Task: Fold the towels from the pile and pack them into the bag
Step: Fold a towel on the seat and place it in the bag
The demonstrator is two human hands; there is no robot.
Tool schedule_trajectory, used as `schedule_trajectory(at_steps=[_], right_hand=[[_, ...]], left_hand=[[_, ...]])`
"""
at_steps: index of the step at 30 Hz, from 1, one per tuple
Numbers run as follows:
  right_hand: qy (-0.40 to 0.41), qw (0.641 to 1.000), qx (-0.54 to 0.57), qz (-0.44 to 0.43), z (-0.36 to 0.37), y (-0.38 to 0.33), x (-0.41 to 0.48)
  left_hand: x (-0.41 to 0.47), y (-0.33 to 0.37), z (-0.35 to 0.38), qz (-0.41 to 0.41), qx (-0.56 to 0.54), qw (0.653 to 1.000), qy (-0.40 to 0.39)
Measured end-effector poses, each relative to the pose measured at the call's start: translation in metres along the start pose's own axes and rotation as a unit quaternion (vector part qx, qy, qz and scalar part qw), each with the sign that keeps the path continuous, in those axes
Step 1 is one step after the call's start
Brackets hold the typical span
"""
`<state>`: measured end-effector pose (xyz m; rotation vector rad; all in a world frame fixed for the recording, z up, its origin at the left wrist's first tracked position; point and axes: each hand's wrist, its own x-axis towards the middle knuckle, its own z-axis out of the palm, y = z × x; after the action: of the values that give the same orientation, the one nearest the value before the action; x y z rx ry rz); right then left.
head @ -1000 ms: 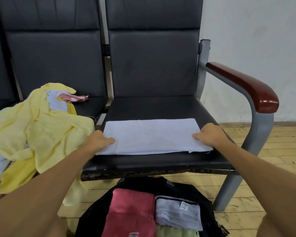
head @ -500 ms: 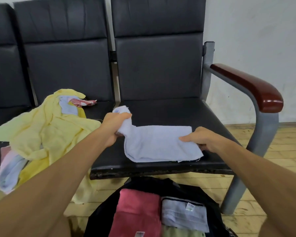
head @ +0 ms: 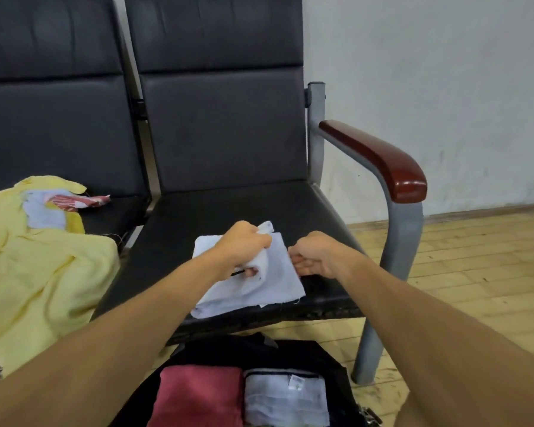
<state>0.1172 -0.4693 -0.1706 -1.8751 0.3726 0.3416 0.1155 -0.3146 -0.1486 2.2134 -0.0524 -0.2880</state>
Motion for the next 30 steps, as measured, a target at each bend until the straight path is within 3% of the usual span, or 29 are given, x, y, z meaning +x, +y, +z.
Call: schedule_trajectory(at_steps=[4, 6, 9, 13, 17, 21, 25, 30], right_hand=[[-0.002, 1.000, 0.029, -0.010, 0.000, 0.002, -0.001], [-0.001, 0.999, 0.037, -0.011, 0.000, 0.002, 0.000], [0.000, 1.000, 0.028, -0.012, 0.002, 0.002, 0.004], [0.012, 1.000, 0.015, -0.017, 0.006, 0.002, 0.007], [0.016, 0.999, -0.036, -0.013, 0.013, -0.001, 0.009], [0.020, 0.999, -0.045, -0.011, 0.017, -0.002, 0.011], [0.004, 1.000, -0.014, -0.027, 0.018, -0.002, 0.005], [0.009, 0.990, 0.038, -0.139, 0.023, -0.008, -0.012]], left_hand=[[-0.005, 0.002, 0.015, -0.025, -0.023, 0.992, -0.124], [-0.010, 0.000, 0.011, -0.021, -0.032, 0.990, -0.133], [-0.013, -0.017, -0.010, 0.024, -0.019, 0.999, -0.035], [-0.006, -0.074, -0.048, 0.049, 0.154, 0.980, 0.119], [-0.007, -0.109, -0.053, -0.056, 0.194, 0.975, 0.094], [-0.006, -0.108, -0.048, -0.079, 0.115, 0.988, 0.059], [-0.012, -0.097, -0.049, -0.050, 0.005, 0.997, 0.057], [-0.028, -0.088, -0.062, 0.002, -0.187, 0.977, 0.105]])
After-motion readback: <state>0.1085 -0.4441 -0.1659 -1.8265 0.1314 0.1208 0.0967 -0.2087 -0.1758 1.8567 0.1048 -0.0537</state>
